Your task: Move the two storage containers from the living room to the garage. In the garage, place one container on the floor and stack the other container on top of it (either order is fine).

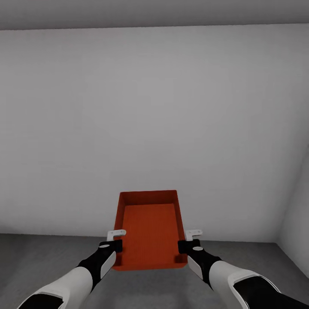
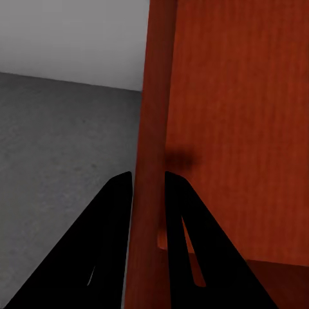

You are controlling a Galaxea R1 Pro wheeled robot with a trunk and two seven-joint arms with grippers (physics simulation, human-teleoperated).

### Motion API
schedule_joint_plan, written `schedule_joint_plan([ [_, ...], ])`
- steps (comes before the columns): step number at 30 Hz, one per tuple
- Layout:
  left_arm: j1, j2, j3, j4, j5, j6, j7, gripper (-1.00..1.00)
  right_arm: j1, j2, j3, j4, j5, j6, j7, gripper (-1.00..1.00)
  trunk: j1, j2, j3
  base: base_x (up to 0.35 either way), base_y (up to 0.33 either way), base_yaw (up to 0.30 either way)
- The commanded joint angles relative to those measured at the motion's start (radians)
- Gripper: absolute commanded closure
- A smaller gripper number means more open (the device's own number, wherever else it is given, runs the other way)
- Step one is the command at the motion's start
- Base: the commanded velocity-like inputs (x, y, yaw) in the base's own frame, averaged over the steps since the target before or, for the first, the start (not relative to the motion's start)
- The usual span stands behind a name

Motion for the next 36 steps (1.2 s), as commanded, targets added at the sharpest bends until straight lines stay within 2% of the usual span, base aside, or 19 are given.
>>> schedule_joint_plan([
  [1,0.000,0.029,0.018,-0.003,-0.006,0.007,0.018,1.00,0.000,-0.002,-0.011,0.001,-0.014,-0.006,-0.005,1.00,0.000,-0.001,0.000,0.003,0.000,-0.001],
  [24,0.000,0.021,0.017,-0.004,-0.003,0.009,0.018,1.00,0.000,-0.002,-0.011,0.001,-0.014,-0.007,-0.005,1.00,0.000,-0.001,0.000,0.000,0.000,0.000],
  [36,0.000,0.022,0.017,-0.004,-0.003,0.011,0.017,1.00,0.000,-0.002,-0.011,0.001,-0.014,-0.007,-0.005,1.00,0.046,-0.085,-0.038,0.000,0.000,0.000],
])
